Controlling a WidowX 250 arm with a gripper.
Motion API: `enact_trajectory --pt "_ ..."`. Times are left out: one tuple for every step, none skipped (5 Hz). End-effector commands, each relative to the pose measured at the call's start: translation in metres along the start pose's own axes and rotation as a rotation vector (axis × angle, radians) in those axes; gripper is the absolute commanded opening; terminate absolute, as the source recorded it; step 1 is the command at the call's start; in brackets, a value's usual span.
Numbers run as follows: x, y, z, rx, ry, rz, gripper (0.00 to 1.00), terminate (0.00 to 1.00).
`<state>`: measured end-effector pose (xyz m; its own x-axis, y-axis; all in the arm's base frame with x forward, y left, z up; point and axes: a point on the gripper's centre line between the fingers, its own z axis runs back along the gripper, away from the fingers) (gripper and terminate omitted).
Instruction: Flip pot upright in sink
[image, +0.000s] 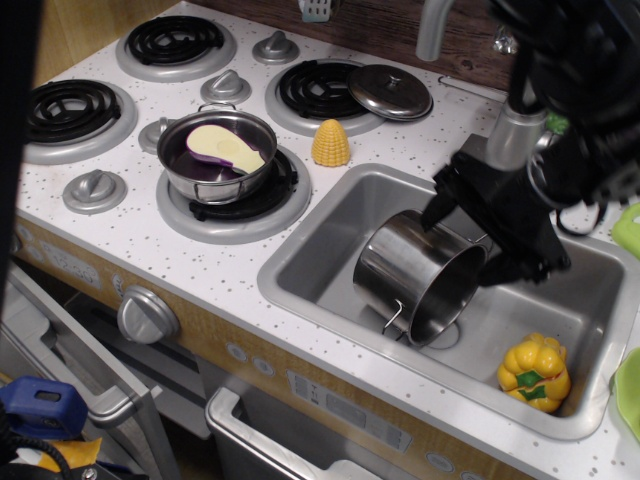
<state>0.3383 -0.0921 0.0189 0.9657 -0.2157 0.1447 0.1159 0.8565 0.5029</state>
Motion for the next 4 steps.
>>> enact_trajectory --pt "0.004 0.003 0.000 0.052 -0.079 -0.003 1.00 0.00" --pt "0.002 0.003 -0.012 0.046 -0.087 -0.022 1.00 0.00" --pt "0.004 0.010 -0.017 0.075 -0.094 -0.055 1.00 0.00" --pt "0.008 0.021 -0.026 0.121 -0.126 -0.096 1.00 0.00"
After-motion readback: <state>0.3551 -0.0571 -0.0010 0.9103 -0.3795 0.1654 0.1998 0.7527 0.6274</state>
